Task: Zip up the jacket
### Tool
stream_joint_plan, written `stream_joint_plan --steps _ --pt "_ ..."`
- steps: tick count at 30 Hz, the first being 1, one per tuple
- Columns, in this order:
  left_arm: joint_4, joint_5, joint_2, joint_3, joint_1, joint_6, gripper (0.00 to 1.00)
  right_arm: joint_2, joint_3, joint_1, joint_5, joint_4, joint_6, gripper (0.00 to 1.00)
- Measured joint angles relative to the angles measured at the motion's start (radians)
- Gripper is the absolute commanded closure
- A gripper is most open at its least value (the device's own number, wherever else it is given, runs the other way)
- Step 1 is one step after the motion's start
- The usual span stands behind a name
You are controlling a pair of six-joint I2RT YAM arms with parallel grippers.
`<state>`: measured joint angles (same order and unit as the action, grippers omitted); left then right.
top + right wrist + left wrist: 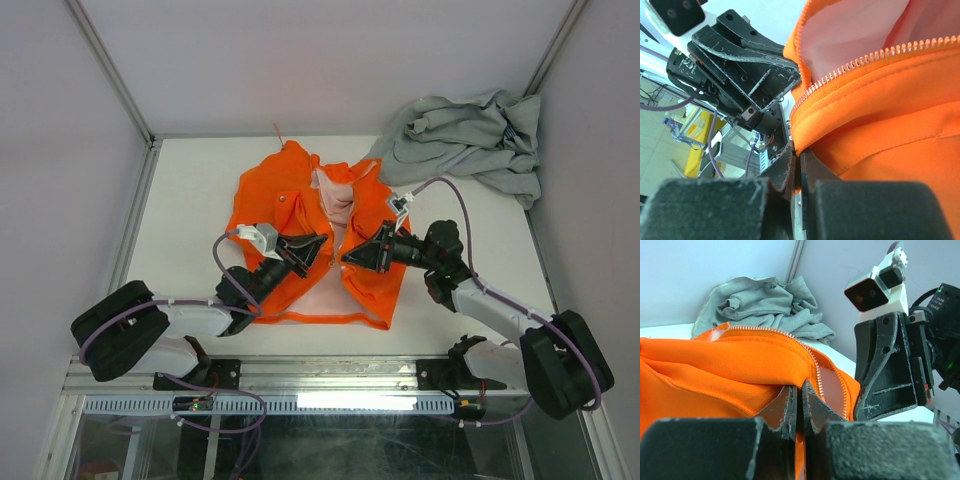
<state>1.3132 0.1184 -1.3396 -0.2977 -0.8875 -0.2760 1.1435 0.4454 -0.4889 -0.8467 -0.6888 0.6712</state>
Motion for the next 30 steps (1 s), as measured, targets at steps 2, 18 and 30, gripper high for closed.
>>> stream_joint_plan --steps 2,18,30 --pt "0.015 0.012 -0.004 0.003 -0.005 0.014 1.00 0.004 -0.012 0.000 0.007 -0.012 0.023 1.00" --pt "0.071 0.045 -0.048 0.003 -0.050 0.110 1.00 0.030 -0.035 -0.011 0.085 -0.077 0.200 1.00" --pt "0.087 0.066 -0.048 0.003 -0.050 0.116 1.00 0.038 -0.066 -0.013 0.111 -0.077 0.272 1.00"
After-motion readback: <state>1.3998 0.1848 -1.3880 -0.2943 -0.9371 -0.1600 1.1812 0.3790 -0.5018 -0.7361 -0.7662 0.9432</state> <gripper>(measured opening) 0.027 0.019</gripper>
